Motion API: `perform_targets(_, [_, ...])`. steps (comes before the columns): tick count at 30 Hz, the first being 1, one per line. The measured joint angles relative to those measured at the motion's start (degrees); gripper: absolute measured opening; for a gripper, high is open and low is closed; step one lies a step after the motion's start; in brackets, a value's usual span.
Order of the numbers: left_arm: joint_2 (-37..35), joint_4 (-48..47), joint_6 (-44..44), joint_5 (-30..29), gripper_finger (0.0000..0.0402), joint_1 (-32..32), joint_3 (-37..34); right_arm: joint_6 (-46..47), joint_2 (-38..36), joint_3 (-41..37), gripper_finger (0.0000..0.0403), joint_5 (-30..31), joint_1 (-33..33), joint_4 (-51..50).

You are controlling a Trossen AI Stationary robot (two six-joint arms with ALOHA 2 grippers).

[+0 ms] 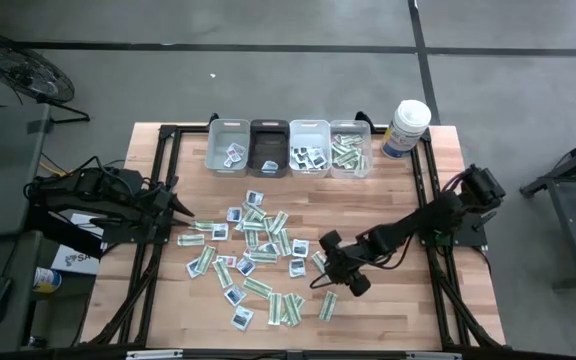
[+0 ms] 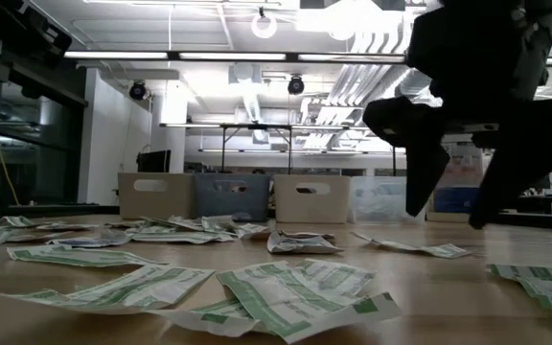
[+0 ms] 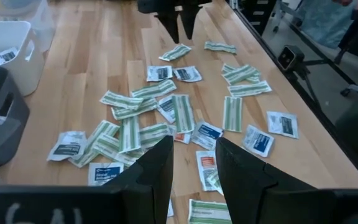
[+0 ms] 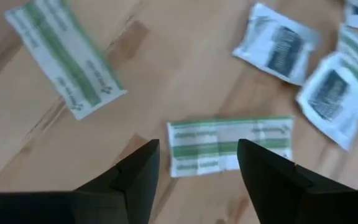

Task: Pick & Place First Aid Supplies
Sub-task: Put the green bandage into the transparent bin

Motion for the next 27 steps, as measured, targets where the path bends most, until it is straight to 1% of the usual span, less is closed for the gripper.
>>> perform_targets(5, [0.0, 0.0, -0.1, -2.2, 0.0119, 0.0, 0.0, -2.1, 2.6, 0.0, 0.0207, -1.9, 0.0, 0.3])
perform_targets(9, [0.0, 0.0, -0.1, -2.9, 0.0119, 0.0, 0.0, -0.4, 4.0, 0.2, 0.0204, -2.3, -0.2, 0.6])
perform_targets(14, [0.0, 0.0, -0.1, -3.8, 0.0119, 0.0, 0.0, 2.8, 5.5, 0.2, 0.0201, -6.1, -1.2, 0.5])
perform_targets(21, [0.0, 0.0, -0.1, -4.4, 0.0119, 0.0, 0.0, 6.2, 5.6, -0.3, 0.0167, -8.0, -1.9, -2.5])
perform_targets(27, [0.0, 0.0, 0.0, -4.5, 0.0119, 0.0, 0.0, 5.9, 5.6, -0.2, 0.0129, -6.8, -1.9, -5.0])
